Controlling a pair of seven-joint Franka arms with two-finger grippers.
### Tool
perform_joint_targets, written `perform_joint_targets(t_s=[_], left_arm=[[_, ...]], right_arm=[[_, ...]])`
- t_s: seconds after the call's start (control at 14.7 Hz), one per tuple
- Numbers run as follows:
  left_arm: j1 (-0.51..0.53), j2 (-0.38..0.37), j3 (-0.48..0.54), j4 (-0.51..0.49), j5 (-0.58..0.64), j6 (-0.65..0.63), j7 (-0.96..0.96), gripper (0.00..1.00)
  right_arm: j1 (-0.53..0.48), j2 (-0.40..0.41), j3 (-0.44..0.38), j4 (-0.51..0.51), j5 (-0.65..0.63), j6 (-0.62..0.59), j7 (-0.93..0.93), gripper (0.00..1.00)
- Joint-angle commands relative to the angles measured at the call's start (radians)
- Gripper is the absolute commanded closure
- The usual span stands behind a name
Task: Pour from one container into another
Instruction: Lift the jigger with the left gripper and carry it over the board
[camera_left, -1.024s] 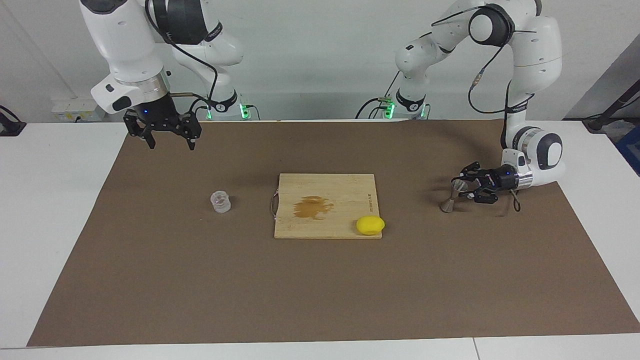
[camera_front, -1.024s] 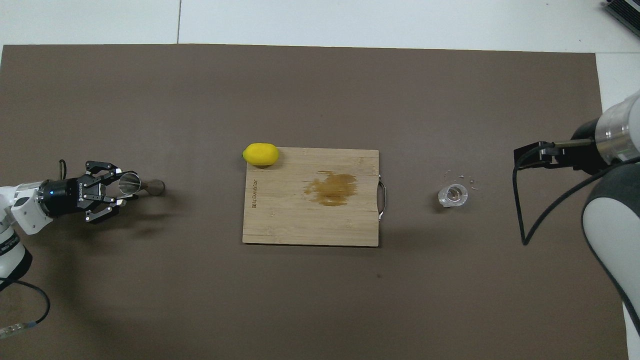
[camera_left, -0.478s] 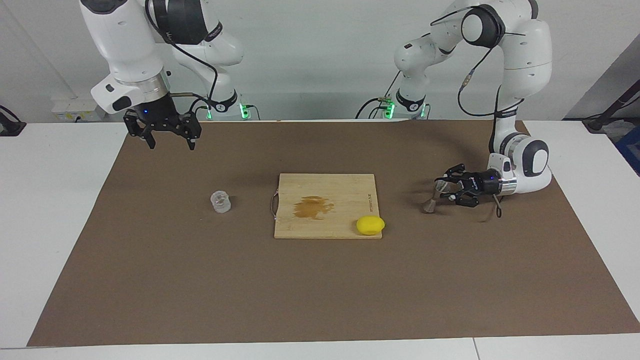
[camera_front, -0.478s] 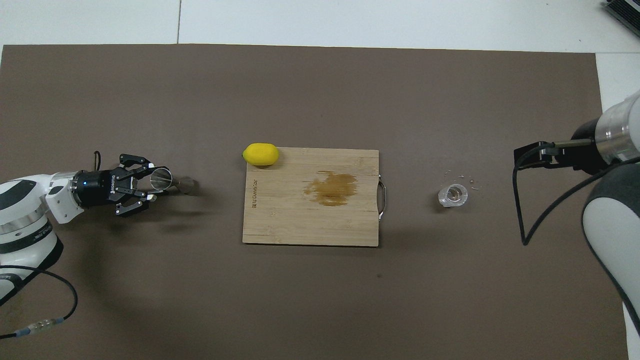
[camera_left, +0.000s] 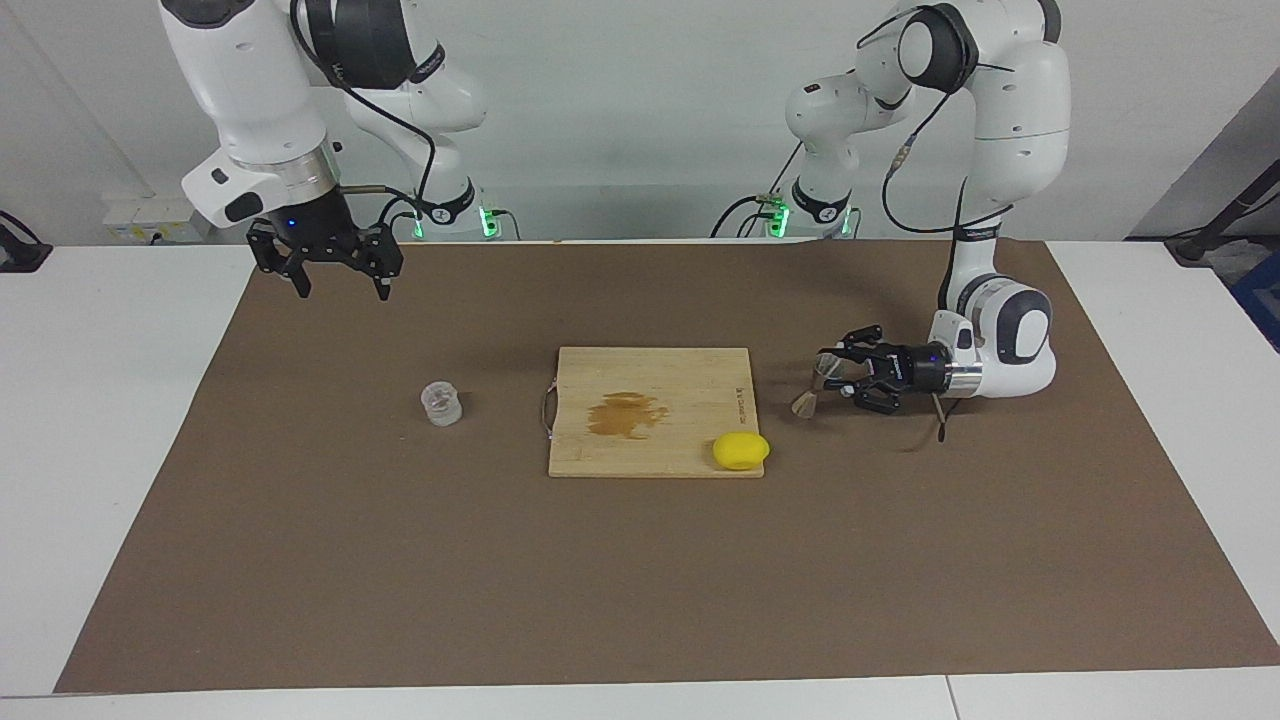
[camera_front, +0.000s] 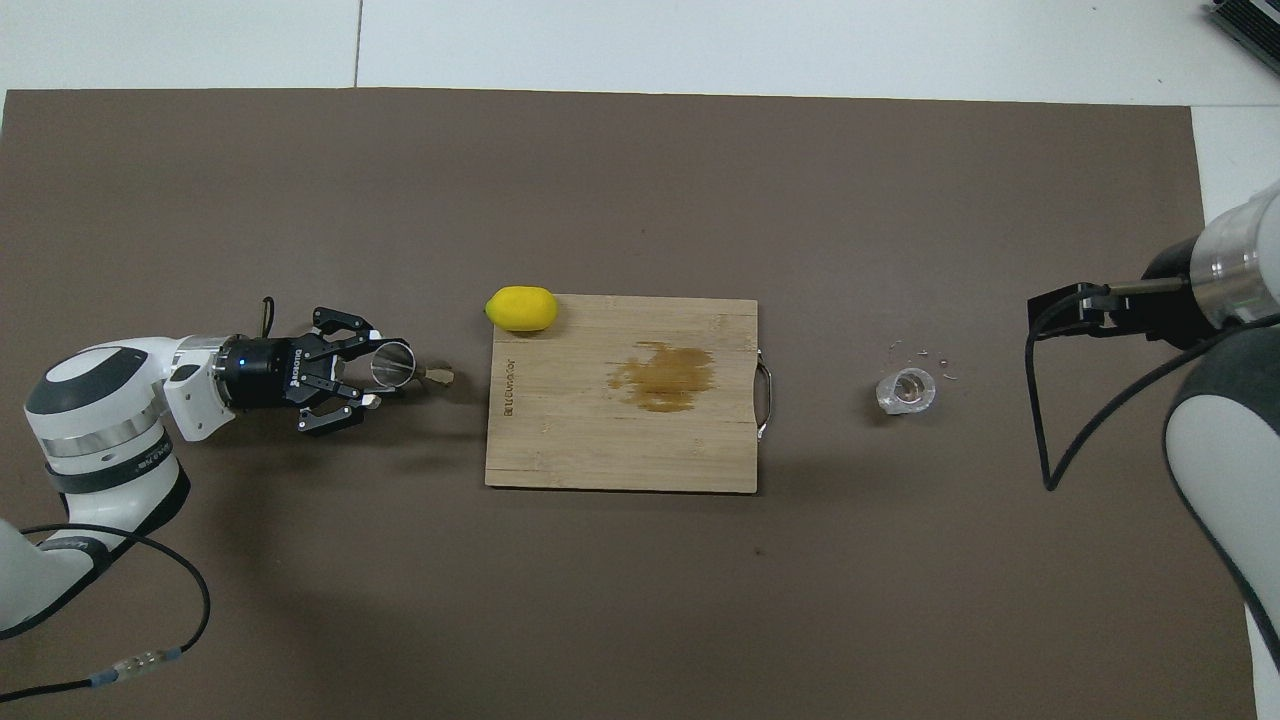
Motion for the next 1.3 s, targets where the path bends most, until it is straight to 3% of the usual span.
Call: perform_joint_targets(t_s=[0.0, 0.68, 1.23], left_arm=[[-0.057, -0.109, 0.015, -0.131, -0.066, 0.054, -0.014, 0.72], [-0.271, -0.214, 0.014, -0.251, -0.263, 0.216, -0.013, 0.72], [-0.483, -0.213, 0.011, -0.253, -0.521, 0.352, 0.013, 0.72]], right_arm=[[-0.01, 0.002, 0.003, 0.007, -0.002, -0.003, -0.01, 0.0], [-0.01, 0.002, 0.003, 0.007, -0.002, -0.003, -0.01, 0.0], [-0.01, 0.002, 0.003, 0.008, -0.002, -0.003, -0.011, 0.0]])
